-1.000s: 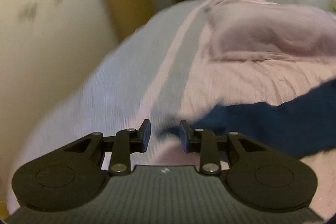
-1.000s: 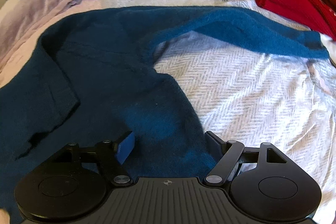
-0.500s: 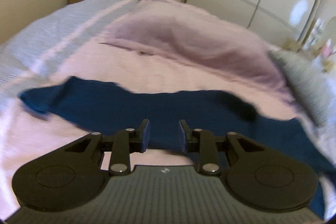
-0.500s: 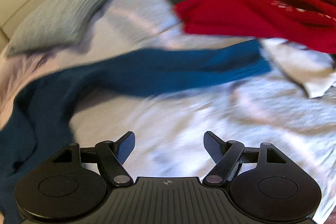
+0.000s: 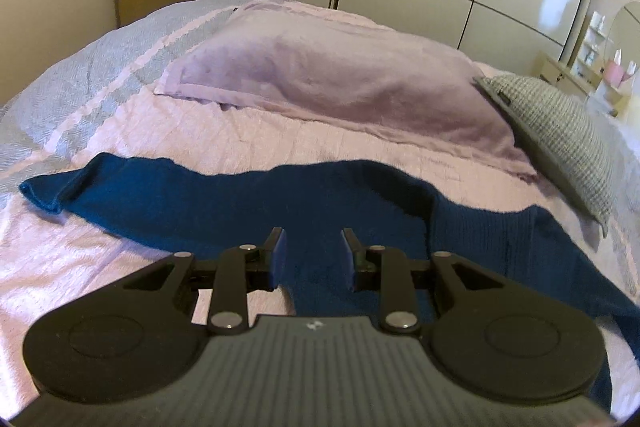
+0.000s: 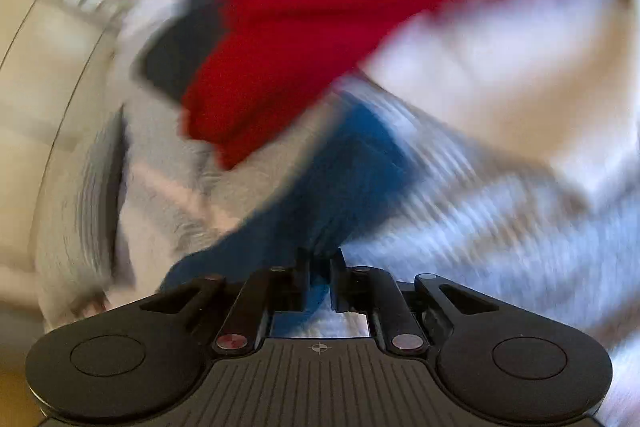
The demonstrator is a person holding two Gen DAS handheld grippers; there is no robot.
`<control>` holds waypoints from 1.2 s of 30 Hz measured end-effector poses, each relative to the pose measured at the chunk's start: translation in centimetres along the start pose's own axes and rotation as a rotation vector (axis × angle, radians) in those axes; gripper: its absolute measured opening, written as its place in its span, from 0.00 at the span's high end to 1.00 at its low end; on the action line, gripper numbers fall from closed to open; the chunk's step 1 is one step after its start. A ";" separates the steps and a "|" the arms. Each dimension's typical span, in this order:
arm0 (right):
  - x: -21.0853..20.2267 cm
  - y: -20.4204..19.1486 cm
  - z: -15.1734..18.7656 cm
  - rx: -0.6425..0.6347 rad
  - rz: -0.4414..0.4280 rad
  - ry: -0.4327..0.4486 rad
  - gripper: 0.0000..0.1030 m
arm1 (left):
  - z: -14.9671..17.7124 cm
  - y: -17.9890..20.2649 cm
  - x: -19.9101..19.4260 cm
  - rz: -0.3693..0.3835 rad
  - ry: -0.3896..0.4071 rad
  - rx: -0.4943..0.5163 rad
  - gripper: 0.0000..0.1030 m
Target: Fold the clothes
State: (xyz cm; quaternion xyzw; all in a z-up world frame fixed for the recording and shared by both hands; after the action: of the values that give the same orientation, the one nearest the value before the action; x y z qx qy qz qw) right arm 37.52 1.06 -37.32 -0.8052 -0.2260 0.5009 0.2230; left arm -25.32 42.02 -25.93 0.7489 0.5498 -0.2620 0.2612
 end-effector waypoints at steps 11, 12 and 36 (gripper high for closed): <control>-3.9 -5.5 -0.8 -0.307 0.088 -0.020 0.50 | 6.1 -4.1 -2.7 0.008 -0.150 -0.038 0.76; -4.2 -5.6 1.4 -0.321 0.044 -0.070 0.50 | 7.1 -4.3 -3.0 0.018 -0.169 -0.038 0.75; -11.4 -4.2 26.8 -0.432 0.033 -0.388 0.50 | 18.3 -7.6 -8.0 0.173 -0.319 0.048 0.73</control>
State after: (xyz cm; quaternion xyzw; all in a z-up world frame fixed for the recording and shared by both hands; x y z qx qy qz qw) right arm 8.07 1.29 -37.50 -0.7266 -0.3526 0.5896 -0.0092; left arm -36.66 26.07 -34.53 0.7483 0.4285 -0.3669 0.3489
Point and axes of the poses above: each gripper's, at about its wrist camera, not at the fingertips, and x roughly the way its jaws point, y to its right, z to its underside, the point moved 7 cm from there along x, roughly the way its jaws point, and after that the axes turned 1 degree about -z, right-handed, at the moved point
